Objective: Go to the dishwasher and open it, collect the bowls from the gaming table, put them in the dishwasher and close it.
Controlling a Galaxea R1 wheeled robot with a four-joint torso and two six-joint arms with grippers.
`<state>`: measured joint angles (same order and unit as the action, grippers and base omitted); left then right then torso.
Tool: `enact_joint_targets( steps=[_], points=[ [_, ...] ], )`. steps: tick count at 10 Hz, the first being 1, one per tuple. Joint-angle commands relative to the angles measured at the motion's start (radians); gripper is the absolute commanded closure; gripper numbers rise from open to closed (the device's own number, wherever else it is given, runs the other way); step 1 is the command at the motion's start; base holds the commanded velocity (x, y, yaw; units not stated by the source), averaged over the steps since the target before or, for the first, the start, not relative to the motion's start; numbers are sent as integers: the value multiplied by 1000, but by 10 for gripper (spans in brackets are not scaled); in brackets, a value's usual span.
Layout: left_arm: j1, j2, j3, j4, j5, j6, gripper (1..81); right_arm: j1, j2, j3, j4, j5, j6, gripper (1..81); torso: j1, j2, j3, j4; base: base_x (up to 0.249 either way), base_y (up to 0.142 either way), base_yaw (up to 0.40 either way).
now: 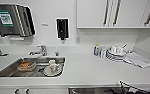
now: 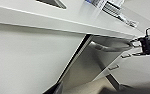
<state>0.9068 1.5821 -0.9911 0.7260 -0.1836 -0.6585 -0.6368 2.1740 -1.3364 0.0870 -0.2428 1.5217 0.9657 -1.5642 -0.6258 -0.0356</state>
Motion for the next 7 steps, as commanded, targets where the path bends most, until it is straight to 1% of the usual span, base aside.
enact_joint_targets(
  steps=[1,2,5,7],
  points=[
    [-82,-43,6,4,-7,-1,10,124,19,-27,22,-47,21,10,0,0,0,0,0,0,0],
    [-82,-43,3,6,-7,-1,10,113,25,-53,22,-59,23,10,0,0,0,0,0,0,0],
    [-81,-37,2,7,-8,-1,10,110,22,-93,22,-59,90,10,0,0,0,0,0,0,0],
    [-81,-36,-6,7,-8,-1,10,105,25,-130,22,-61,106,10,0,0,0,0,0,0,0]
  ],
)
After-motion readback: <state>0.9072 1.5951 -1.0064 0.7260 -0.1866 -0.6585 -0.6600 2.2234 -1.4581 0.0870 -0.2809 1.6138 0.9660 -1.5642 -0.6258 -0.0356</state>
